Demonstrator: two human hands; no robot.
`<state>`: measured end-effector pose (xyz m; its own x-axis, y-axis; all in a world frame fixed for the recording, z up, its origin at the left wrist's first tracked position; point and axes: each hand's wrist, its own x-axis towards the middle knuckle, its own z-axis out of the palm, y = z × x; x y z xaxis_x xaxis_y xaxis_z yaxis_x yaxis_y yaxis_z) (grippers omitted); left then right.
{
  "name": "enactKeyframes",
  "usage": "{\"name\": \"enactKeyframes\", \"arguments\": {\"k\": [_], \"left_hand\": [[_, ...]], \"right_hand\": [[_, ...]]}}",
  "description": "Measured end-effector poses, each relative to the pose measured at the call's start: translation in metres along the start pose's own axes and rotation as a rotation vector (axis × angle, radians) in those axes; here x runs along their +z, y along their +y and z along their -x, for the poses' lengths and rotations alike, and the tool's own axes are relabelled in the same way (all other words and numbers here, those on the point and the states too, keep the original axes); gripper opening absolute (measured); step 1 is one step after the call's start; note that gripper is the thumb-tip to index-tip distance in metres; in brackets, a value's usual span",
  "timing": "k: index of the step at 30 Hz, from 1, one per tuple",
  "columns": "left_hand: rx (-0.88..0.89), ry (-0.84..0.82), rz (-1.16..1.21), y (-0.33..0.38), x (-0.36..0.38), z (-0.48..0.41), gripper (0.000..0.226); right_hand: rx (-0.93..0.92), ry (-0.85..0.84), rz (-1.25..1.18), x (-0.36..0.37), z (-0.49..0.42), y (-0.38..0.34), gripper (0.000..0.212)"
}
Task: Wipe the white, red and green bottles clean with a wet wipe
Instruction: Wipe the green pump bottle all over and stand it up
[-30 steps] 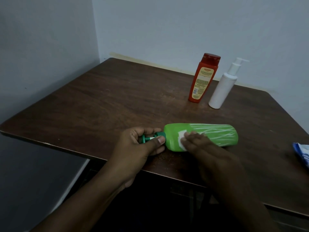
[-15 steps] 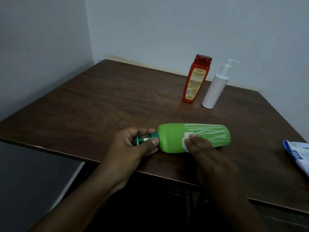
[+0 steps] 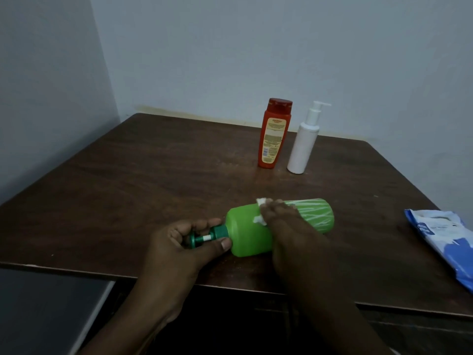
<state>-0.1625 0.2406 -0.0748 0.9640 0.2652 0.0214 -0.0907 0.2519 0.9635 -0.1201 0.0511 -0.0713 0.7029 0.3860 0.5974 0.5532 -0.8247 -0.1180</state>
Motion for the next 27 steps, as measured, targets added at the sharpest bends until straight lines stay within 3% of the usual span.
{"name": "enactKeyframes", "arguments": {"k": [1, 4, 9, 12, 16, 20, 24, 27], "left_hand": [[0.009, 0.002, -0.007, -0.001, 0.0, 0.0, 0.035], [0.039, 0.008, -0.021, -0.001, 0.0, 0.001, 0.033], [0.053, -0.005, -0.074, -0.003, 0.0, 0.001, 0.031], [0.057, 0.008, -0.107, -0.005, -0.003, 0.001, 0.036], [0.073, 0.004, -0.148, -0.004, -0.001, 0.0, 0.035], [0.081, 0.02, -0.157, -0.005, 0.0, 0.0, 0.034], [0.092, 0.005, -0.174, -0.004, 0.0, 0.001, 0.034], [0.09, 0.015, -0.182, -0.006, -0.001, 0.001, 0.034]], "right_hand": [[0.025, 0.004, -0.001, 0.001, 0.0, -0.002, 0.053], [-0.2, -0.024, 0.043, -0.002, 0.007, -0.02, 0.047], [0.042, 0.005, 0.027, -0.007, -0.009, 0.0, 0.053], [-0.208, -0.072, 0.071, -0.006, -0.001, -0.017, 0.043], [0.115, -0.077, 0.043, -0.016, -0.015, 0.007, 0.052], [-0.126, -0.156, 0.077, -0.016, -0.006, -0.024, 0.053], [0.216, -0.071, 0.036, -0.021, -0.013, 0.009, 0.052], [-0.028, -0.098, 0.1, -0.018, -0.004, -0.012, 0.051]]}}
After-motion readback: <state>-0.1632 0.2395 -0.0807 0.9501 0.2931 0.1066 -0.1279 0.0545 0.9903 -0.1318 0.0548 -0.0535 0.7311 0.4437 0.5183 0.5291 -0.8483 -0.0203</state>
